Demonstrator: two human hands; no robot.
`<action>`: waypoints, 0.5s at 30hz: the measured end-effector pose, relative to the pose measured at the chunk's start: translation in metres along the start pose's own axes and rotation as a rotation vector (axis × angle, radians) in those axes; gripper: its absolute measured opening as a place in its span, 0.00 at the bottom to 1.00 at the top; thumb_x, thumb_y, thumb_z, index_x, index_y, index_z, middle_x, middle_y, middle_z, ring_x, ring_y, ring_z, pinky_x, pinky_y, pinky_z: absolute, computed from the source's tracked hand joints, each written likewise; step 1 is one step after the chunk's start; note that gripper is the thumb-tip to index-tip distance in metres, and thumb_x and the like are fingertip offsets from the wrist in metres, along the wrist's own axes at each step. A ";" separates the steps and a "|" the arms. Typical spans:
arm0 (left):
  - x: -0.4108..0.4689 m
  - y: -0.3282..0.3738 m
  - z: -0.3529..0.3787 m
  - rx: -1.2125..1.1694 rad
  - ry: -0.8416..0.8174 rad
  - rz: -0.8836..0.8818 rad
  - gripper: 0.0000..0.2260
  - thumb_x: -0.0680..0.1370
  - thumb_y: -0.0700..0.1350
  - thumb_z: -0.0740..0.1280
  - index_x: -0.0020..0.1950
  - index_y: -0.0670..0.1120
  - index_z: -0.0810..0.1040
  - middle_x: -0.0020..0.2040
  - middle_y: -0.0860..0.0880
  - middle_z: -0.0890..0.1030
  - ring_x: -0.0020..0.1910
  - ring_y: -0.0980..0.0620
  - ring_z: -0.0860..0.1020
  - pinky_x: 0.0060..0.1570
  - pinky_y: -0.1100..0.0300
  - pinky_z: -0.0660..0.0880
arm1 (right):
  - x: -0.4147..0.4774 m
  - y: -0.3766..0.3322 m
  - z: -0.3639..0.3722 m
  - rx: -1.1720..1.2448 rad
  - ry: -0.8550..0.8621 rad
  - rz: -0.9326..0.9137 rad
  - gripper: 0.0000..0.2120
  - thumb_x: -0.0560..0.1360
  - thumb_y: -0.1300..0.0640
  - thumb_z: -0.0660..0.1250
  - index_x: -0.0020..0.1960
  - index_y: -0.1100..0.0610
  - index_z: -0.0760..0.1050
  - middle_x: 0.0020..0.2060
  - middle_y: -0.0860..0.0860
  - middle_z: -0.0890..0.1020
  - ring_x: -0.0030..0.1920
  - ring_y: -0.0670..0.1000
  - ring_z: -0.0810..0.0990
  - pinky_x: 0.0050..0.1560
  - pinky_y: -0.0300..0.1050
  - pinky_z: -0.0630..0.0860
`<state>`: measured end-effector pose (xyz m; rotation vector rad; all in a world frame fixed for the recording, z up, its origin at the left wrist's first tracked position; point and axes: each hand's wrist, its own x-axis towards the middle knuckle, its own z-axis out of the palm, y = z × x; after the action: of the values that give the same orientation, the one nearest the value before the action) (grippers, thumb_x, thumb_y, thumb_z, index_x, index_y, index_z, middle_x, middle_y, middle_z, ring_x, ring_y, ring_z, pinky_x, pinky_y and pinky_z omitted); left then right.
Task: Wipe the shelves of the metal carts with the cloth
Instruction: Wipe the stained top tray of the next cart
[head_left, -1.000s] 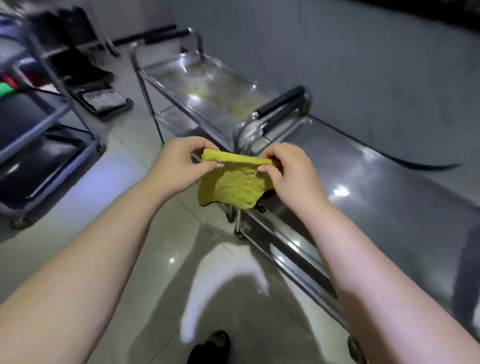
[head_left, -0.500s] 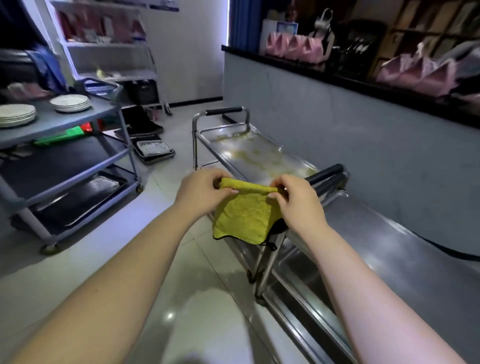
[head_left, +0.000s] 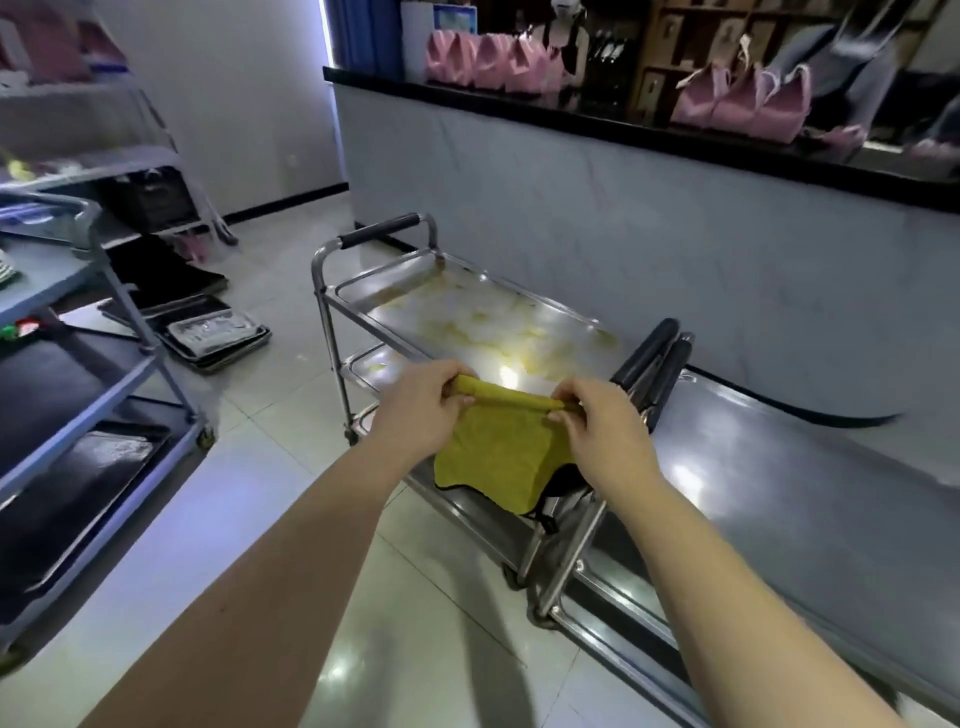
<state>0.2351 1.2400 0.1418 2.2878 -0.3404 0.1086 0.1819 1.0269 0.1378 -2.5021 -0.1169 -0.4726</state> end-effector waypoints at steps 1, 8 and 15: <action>0.013 -0.002 0.003 -0.013 0.004 -0.001 0.11 0.76 0.45 0.70 0.44 0.63 0.76 0.45 0.58 0.79 0.48 0.54 0.77 0.52 0.50 0.76 | 0.011 0.005 0.003 0.016 0.005 0.018 0.08 0.77 0.61 0.67 0.45 0.49 0.73 0.43 0.46 0.77 0.48 0.49 0.75 0.47 0.46 0.71; 0.124 -0.002 0.018 -0.055 0.017 0.009 0.06 0.77 0.47 0.68 0.49 0.59 0.76 0.46 0.56 0.79 0.50 0.52 0.77 0.53 0.51 0.75 | 0.115 0.049 0.011 0.020 0.064 -0.021 0.09 0.77 0.59 0.67 0.47 0.46 0.71 0.44 0.43 0.74 0.47 0.43 0.69 0.47 0.39 0.65; 0.241 0.006 0.018 -0.092 0.038 0.043 0.07 0.75 0.45 0.71 0.53 0.51 0.81 0.48 0.52 0.81 0.51 0.51 0.79 0.57 0.49 0.75 | 0.225 0.080 0.006 -0.020 0.142 -0.048 0.04 0.76 0.60 0.68 0.50 0.54 0.77 0.45 0.44 0.75 0.48 0.47 0.72 0.52 0.44 0.69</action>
<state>0.4645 1.1724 0.1787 2.1851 -0.3682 0.1552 0.4083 0.9597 0.1716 -2.4810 -0.1171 -0.6723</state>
